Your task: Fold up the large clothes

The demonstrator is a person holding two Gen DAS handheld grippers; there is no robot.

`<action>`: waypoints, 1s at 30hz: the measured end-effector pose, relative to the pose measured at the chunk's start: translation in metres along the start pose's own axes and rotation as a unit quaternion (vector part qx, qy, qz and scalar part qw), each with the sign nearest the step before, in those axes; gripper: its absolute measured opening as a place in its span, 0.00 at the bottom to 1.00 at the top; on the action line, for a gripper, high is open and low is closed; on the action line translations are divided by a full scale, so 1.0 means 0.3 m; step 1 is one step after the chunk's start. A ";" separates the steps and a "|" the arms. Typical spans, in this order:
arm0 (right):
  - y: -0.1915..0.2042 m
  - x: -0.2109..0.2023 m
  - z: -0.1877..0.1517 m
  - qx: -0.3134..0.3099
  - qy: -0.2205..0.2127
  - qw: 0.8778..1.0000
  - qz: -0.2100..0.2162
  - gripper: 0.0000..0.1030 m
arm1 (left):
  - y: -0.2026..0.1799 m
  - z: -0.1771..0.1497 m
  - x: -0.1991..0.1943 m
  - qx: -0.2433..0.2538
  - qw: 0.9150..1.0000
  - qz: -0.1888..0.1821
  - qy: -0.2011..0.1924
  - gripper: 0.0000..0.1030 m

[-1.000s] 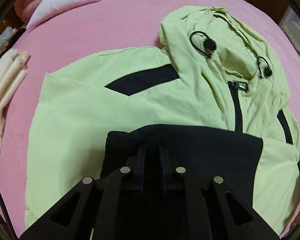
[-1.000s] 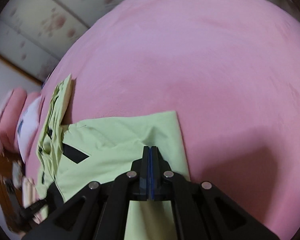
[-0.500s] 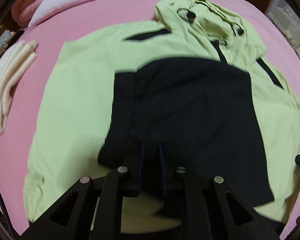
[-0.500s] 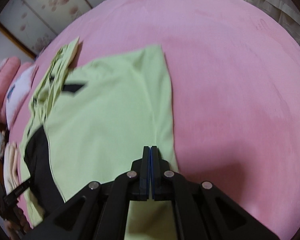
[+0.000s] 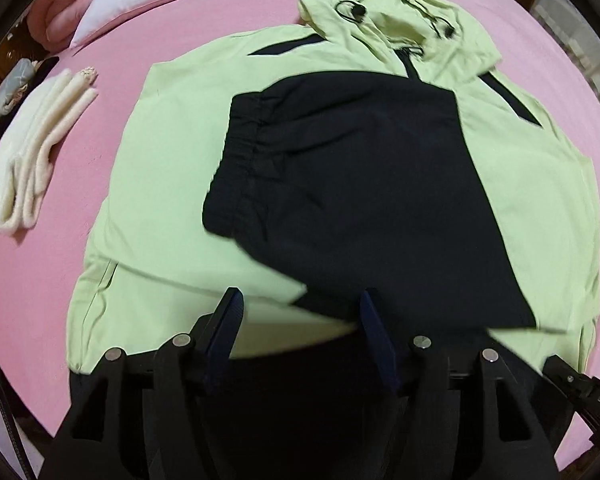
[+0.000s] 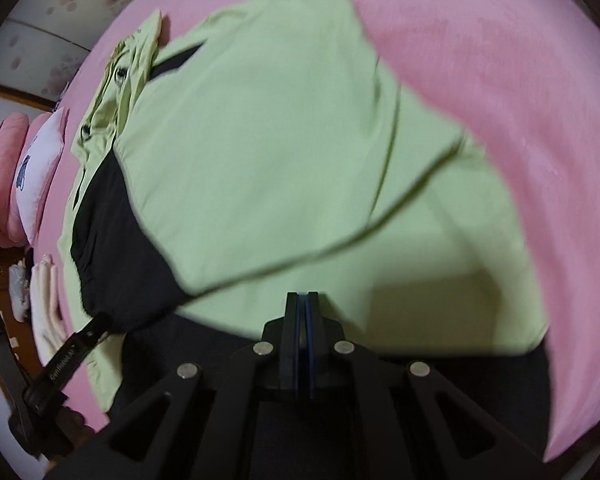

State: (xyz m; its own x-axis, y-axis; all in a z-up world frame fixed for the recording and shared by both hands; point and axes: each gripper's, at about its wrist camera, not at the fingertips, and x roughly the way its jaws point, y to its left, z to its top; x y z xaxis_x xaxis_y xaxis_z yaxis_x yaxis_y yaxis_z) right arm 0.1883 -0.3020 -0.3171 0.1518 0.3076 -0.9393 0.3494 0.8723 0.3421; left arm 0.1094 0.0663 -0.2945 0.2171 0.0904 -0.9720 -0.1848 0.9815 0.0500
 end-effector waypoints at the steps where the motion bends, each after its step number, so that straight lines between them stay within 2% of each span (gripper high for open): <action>1: 0.017 0.002 -0.013 0.003 0.002 1.000 0.000 0.08 | -0.003 -0.003 -0.004 0.006 1.000 0.000 0.007 0.58; 2: 0.034 0.001 -0.025 0.002 0.004 1.000 0.001 0.11 | -0.007 -0.015 -0.010 0.012 1.000 0.003 0.018 0.58; 3: 0.056 0.001 -0.035 -0.005 0.009 1.000 0.000 0.21 | -0.010 -0.023 -0.015 0.017 1.000 0.004 0.026 0.59; 4: 0.080 0.002 -0.037 -0.012 0.014 1.000 -0.001 0.30 | -0.010 -0.035 -0.021 0.023 0.999 0.006 0.036 0.64; 7: 0.148 -0.012 -0.043 -0.042 0.020 0.999 0.003 0.46 | 0.000 -0.067 -0.036 0.029 0.998 0.006 0.062 0.78; 8: 0.174 -0.024 -0.045 -0.057 0.019 0.998 0.004 0.48 | 0.006 -0.070 -0.037 0.029 0.997 0.003 0.071 0.79; 10: 0.201 -0.042 -0.049 -0.073 0.017 0.997 0.003 0.66 | 0.018 -0.077 -0.039 0.030 0.995 -0.005 0.091 0.79; 12: 0.235 -0.055 -0.048 -0.086 0.015 0.996 -0.003 0.73 | 0.029 -0.079 -0.038 0.029 0.994 -0.005 0.104 0.79; 24: 0.315 -0.049 -0.054 -0.103 0.036 0.994 -0.010 0.73 | 0.101 -0.045 -0.085 0.031 0.990 0.001 0.134 0.81; 27: 0.339 -0.064 -0.018 -0.108 0.045 0.993 -0.009 0.73 | 0.117 0.013 -0.141 0.040 0.991 0.003 0.128 0.81; 30: 0.367 -0.106 0.076 -0.094 0.034 0.995 -0.009 0.73 | 0.131 0.122 -0.192 0.054 0.991 -0.007 0.119 0.81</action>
State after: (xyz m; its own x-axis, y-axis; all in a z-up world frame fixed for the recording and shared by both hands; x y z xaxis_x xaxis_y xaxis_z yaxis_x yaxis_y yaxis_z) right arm 0.2429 -0.2245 -0.2491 0.0821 0.3107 -0.9470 0.1711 0.9317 0.3205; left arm 0.1247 0.1059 -0.2282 -0.0159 0.0462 -0.9988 -0.0768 0.9959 0.0473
